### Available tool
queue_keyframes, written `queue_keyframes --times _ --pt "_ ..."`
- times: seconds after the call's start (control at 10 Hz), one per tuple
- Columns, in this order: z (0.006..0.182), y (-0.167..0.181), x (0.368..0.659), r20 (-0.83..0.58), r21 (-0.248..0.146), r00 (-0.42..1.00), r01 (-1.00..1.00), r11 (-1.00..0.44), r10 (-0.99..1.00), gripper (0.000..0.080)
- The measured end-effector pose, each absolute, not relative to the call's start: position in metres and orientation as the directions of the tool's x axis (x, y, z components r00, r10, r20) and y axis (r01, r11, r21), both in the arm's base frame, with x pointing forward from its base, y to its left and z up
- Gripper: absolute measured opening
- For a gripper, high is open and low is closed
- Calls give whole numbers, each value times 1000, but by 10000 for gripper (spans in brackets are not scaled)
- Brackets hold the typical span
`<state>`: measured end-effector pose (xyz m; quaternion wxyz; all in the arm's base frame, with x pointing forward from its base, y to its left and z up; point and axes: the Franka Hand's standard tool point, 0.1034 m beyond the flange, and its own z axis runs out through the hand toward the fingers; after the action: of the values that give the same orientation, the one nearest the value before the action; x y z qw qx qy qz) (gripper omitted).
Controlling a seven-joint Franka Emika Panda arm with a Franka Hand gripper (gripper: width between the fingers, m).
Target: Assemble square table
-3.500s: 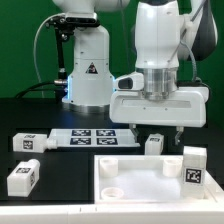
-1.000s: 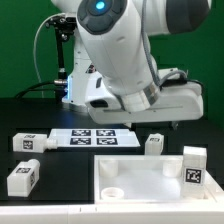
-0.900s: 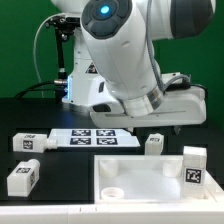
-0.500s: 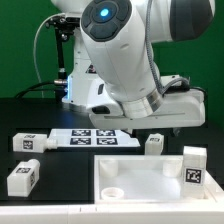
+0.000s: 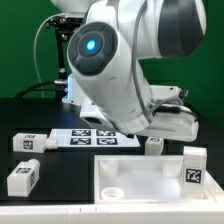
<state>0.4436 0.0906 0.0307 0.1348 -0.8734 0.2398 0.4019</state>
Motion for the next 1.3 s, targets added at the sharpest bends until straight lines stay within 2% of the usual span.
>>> queue_keyframes --times 0.2,0.5,0.6,0.9,1.3 --pt "30 88 443 -767 -42 560 -531 -846 -314 649" --pt "20 110 436 -773 -130 605 -447 -885 -192 649" --pt "18 116 434 -773 -133 607 -439 -889 -184 649" --pt "17 110 436 -773 -129 603 -452 -883 -196 649" --pt "4 110 417 -827 -36 497 -514 -857 -263 649"
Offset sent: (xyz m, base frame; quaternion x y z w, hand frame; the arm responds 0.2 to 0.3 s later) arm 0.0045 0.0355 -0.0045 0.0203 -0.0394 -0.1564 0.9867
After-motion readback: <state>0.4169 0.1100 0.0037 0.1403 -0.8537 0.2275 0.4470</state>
